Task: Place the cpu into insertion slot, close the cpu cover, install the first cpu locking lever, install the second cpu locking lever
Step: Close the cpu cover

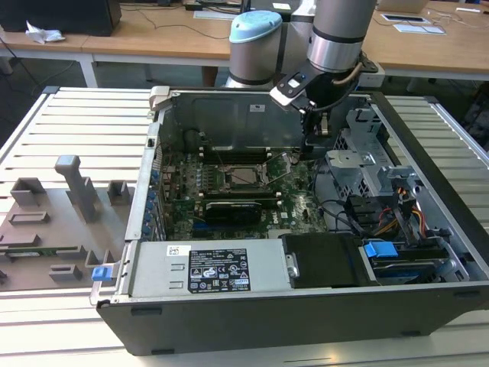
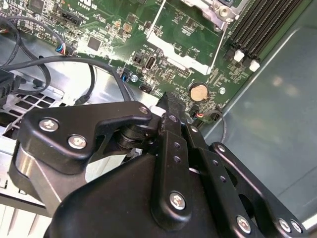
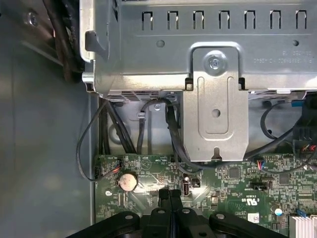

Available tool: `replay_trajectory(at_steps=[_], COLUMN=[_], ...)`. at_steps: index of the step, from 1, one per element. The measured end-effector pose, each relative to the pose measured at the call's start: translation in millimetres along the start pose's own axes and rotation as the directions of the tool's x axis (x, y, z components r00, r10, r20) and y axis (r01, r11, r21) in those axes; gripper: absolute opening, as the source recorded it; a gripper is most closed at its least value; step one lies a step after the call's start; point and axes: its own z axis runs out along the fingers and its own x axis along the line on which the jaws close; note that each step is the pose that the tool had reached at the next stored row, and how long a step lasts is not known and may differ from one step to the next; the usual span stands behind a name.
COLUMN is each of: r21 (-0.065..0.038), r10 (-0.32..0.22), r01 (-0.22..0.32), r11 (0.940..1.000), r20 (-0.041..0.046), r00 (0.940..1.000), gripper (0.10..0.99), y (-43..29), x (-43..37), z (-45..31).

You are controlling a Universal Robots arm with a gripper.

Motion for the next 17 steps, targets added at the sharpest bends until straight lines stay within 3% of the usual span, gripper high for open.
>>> replay_trajectory(at_steps=[4,7,10,11,12,13,17], r21=[0.0,0.0,0.0,0.007,0.032,0.045,0.045], r10=[0.0,0.0,0.0,0.0,0.0,0.0,0.0], r01=[0.0,0.0,0.0,0.0,0.0,0.0,0.0], r11=[1.0,1.0,1.0,1.0,0.9995,0.999,0.999], r20=[0.0002,0.0001,0.0001,0.0001,0.0007,0.0006,0.0006], r00=[1.0,1.0,1.0,1.0,1.0,1.0,1.0], gripper=[0.106,0.106,0.106,0.106,0.106,0.106,0.106], y=[1.8,1.8,1.7,1.8,1.9,1.9,-0.9], x=[-0.1,-0.1,-0.2,-0.1,-0.3,-0.2,-0.3], z=[5.4,15.2,17.0,18.0,18.9,19.7,24.0])
